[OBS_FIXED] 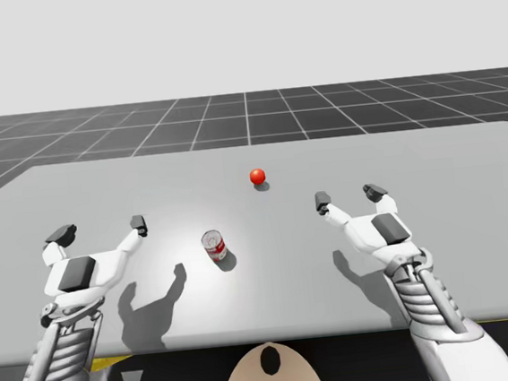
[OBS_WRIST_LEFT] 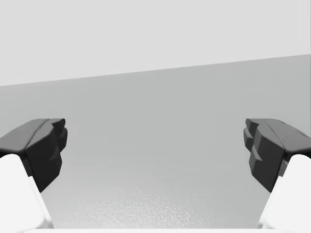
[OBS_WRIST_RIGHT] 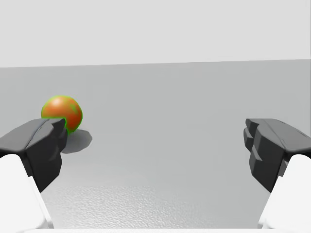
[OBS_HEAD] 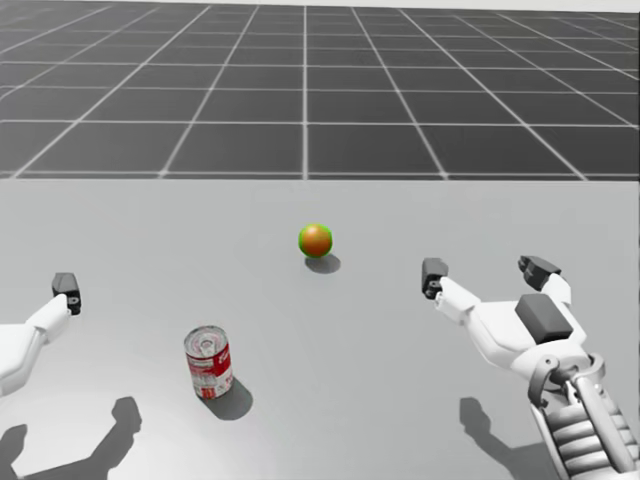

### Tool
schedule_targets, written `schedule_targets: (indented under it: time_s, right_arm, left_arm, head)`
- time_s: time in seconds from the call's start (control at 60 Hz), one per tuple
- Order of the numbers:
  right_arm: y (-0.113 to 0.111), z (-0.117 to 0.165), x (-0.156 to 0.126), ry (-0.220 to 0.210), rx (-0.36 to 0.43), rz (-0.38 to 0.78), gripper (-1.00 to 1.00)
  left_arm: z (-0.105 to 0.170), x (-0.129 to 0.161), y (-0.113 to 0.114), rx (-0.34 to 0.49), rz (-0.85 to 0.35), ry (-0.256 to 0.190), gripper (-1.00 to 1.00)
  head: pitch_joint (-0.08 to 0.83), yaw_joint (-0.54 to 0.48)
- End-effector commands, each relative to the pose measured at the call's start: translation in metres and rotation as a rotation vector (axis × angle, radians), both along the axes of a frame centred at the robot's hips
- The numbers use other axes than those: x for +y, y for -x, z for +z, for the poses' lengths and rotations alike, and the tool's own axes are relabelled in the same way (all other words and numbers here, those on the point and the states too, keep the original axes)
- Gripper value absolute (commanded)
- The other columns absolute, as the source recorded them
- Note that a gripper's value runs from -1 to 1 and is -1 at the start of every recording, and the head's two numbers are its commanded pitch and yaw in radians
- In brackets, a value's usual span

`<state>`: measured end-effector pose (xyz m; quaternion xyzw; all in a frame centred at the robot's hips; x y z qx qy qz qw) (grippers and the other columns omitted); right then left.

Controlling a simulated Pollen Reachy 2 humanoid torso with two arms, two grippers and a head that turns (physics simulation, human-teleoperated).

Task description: Watch the red light. When it turns green, pick up the object.

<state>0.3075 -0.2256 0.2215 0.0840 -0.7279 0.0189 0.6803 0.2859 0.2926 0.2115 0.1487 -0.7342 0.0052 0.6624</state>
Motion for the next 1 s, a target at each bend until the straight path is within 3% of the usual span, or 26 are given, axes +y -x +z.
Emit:
schedule_targets:
  time_s: [0.017,0.267,0.467,0.683,0.817,0.95,1.0]
  right_arm:
    - [0.001,-0.002,0.003,-0.013,0.003,0.002,-1.00]
    - [0.001,-0.001,0.004,-0.014,0.003,0.004,-1.00]
    - [0.002,-0.001,0.004,-0.013,0.002,0.010,-1.00]
    - [0.003,-0.001,0.005,-0.013,0.005,0.017,-1.00]
    - [0.003,-0.001,0.006,-0.012,0.008,0.021,-1.00]
    - [0.002,-0.002,0.007,-0.013,0.014,0.018,-1.00]
    - [0.002,-0.004,0.008,-0.011,0.018,0.015,-1.00]
  left_arm:
    - [0.000,0.000,0.000,0.001,-0.001,-0.001,-1.00]
    - [0.000,0.000,0.000,0.002,-0.001,-0.002,-1.00]
    - [-0.001,-0.001,0.000,0.000,-0.002,-0.007,-1.00]
    - [-0.002,-0.002,-0.001,0.003,-0.010,-0.011,-1.00]
    - [-0.002,-0.003,0.000,0.022,-0.044,0.022,-1.00]
    - [0.002,-0.016,0.004,0.064,-0.167,0.117,-1.00]
    - [0.007,-0.022,0.008,0.068,-0.206,0.102,-1.00]
  head:
    - [0.432,-0.04]
    - [0.464,-0.01]
    - [0.579,0.09]
    - [0.646,0.20]
    - [0.671,0.21]
    - [0.667,0.20]
    - [0.667,0.20]
